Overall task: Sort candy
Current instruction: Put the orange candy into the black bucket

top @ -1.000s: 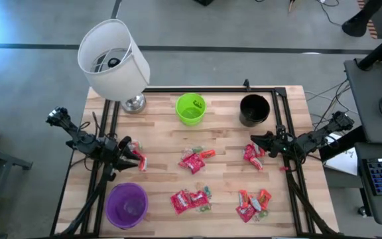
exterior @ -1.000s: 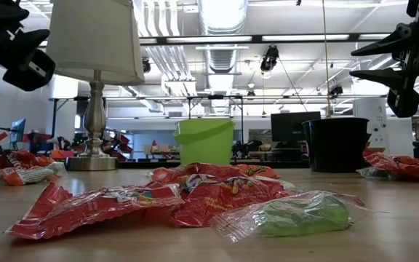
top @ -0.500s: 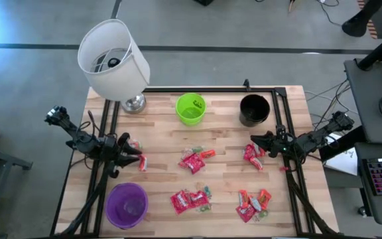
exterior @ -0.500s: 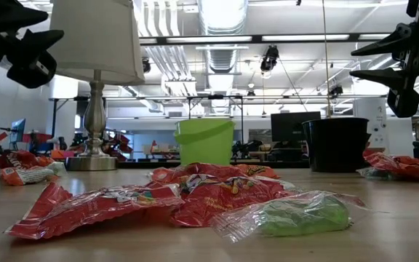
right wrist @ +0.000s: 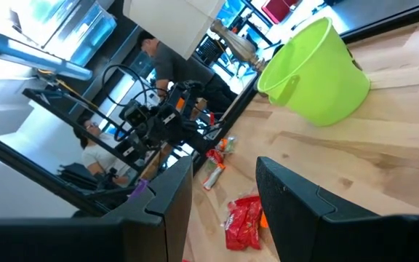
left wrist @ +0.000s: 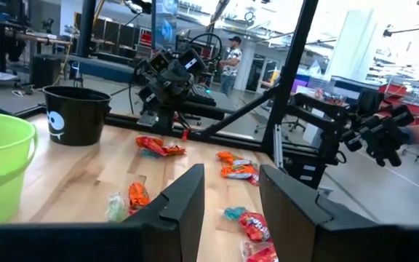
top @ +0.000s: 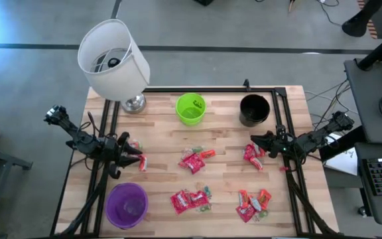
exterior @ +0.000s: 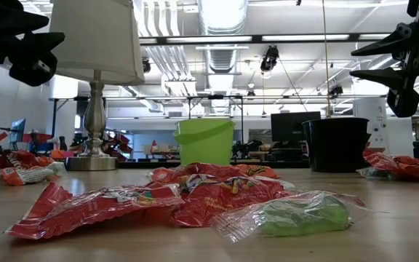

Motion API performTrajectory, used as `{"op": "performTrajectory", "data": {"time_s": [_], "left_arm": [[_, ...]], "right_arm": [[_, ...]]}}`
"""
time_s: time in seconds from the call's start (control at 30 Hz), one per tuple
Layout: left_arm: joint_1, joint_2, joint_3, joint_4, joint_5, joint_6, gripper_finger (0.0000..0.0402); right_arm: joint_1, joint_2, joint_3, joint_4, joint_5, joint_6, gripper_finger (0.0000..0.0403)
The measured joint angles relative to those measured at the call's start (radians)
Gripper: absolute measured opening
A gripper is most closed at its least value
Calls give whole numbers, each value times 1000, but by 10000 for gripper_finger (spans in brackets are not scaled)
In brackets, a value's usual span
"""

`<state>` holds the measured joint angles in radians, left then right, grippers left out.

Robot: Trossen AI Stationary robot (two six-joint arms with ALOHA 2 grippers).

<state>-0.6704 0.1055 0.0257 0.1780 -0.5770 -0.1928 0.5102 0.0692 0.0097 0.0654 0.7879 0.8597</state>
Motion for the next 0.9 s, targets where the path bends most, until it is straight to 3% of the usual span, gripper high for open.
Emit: {"op": "performTrajectory", "data": {"time_s": [0.9], "left_arm": [[3,6,0,24,-65,-79,115]], "right_arm": [[0,0,0,0,0,-6,146]]}}
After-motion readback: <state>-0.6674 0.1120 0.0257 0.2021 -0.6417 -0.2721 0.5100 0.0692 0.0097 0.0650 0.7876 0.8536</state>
